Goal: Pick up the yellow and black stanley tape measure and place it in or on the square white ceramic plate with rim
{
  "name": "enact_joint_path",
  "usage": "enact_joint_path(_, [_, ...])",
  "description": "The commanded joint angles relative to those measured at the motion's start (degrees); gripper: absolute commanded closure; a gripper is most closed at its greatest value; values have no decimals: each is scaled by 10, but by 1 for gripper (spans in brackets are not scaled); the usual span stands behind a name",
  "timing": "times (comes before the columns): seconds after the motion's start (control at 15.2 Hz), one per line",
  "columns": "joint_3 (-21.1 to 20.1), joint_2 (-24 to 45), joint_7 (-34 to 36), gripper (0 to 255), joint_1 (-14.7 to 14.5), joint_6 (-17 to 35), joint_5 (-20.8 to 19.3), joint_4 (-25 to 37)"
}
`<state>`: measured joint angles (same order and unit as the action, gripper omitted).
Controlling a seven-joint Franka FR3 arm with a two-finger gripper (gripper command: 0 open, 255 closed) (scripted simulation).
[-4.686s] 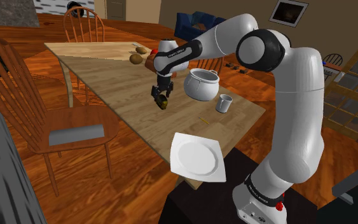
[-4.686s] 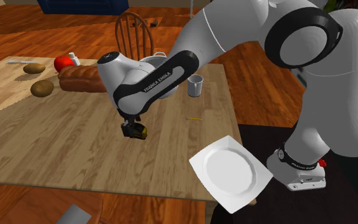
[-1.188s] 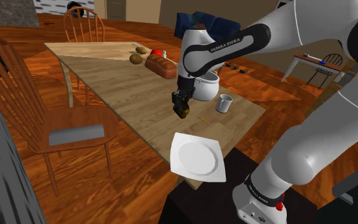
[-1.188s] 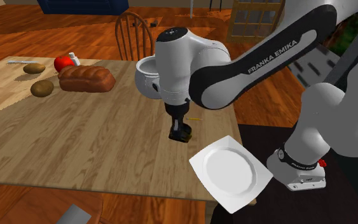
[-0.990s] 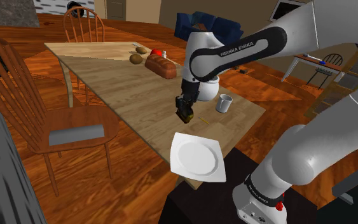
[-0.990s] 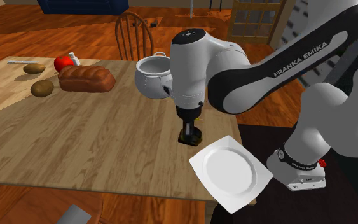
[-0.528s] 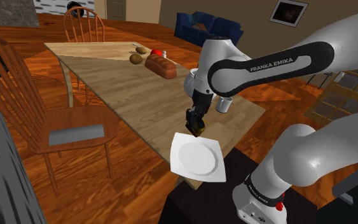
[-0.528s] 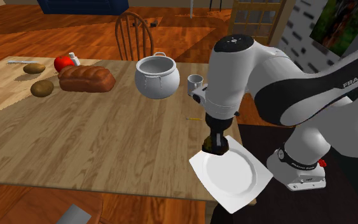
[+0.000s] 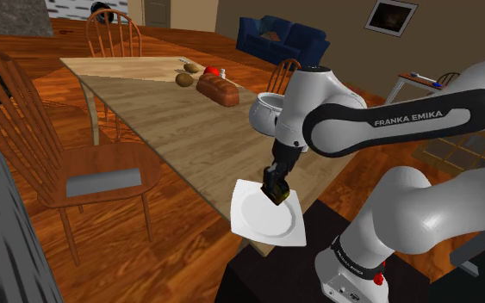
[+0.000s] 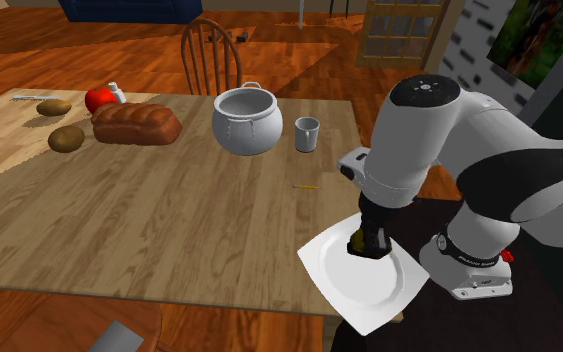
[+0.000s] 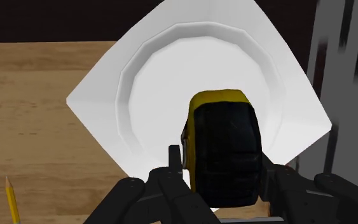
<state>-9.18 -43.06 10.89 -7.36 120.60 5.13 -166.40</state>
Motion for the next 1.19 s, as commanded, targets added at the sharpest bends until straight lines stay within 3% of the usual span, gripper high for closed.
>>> enact_joint_path(0.0, [-3, 10, 1, 255, -1, 22, 2, -12])
enact_joint_path(0.59, [-13, 81, 5, 255, 0, 132, 7, -51])
enact_joint_path(1.12, [-13, 81, 5, 255, 0, 132, 7, -51])
